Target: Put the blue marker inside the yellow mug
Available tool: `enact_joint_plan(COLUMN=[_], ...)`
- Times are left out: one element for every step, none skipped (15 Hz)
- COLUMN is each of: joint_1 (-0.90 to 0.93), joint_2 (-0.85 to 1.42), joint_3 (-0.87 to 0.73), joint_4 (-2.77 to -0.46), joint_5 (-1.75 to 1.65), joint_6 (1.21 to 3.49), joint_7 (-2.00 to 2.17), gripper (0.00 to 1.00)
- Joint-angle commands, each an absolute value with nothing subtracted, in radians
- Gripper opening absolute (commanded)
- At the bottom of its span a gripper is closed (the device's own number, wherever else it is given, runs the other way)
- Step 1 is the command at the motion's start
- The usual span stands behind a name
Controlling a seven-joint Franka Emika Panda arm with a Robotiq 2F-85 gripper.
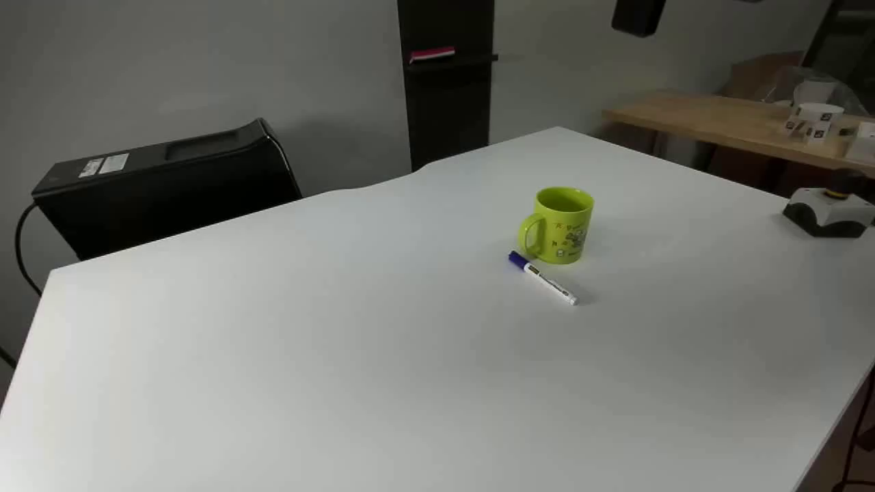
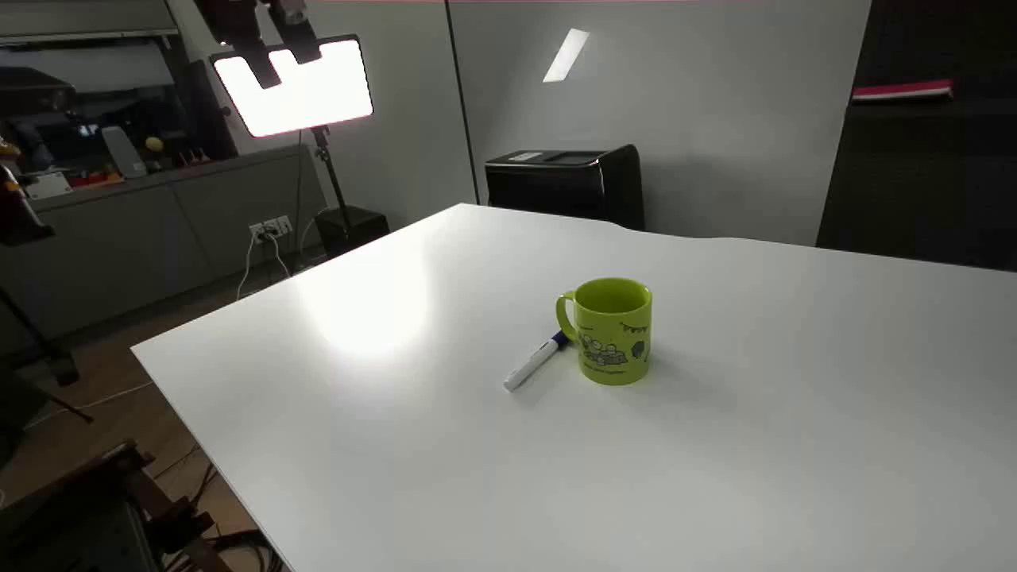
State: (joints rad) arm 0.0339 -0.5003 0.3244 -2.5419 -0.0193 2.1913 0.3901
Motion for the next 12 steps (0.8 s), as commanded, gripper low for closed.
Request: enact_joint_plan(joint_1=[0.058, 0.058, 0.058, 0.058, 0.058, 0.058, 0.058, 0.058, 0.058, 0.058, 0.058, 0.06], joint_2=[-0.497, -0.497, -0.497, -0.497, -0.497, -0.497, -0.497, -0.497, -0.497, -0.497, -0.474, -0.462], joint_3=[0.302, 0.302, 0.302, 0.302, 0.302, 0.302, 0.302, 0.302, 0.302, 0.302, 0.296, 0.29], joint_4=[-2.54, -2.54, -2.54, -2.54, -2.54, -2.54, -2.54, -2.54, -2.54, -2.54, -2.546, -2.562], joint_5=[-0.033, -0.033, -0.033, -0.033, -0.033, -0.033, -0.033, -0.033, -0.033, -0.033, -0.025, -0.016], joint_6=[2.189, 2.189, 2.189, 2.189, 2.189, 2.189, 2.189, 2.189, 2.189, 2.189, 2.2, 2.228], joint_7=[0.401, 0.401, 0.401, 0.401, 0.401, 0.401, 0.401, 0.401, 0.401, 0.401, 0.396, 0.399], gripper=[1.0, 1.0, 1.0, 1.0, 1.0, 1.0, 1.0, 1.0, 1.0, 1.0, 1.0, 1.0])
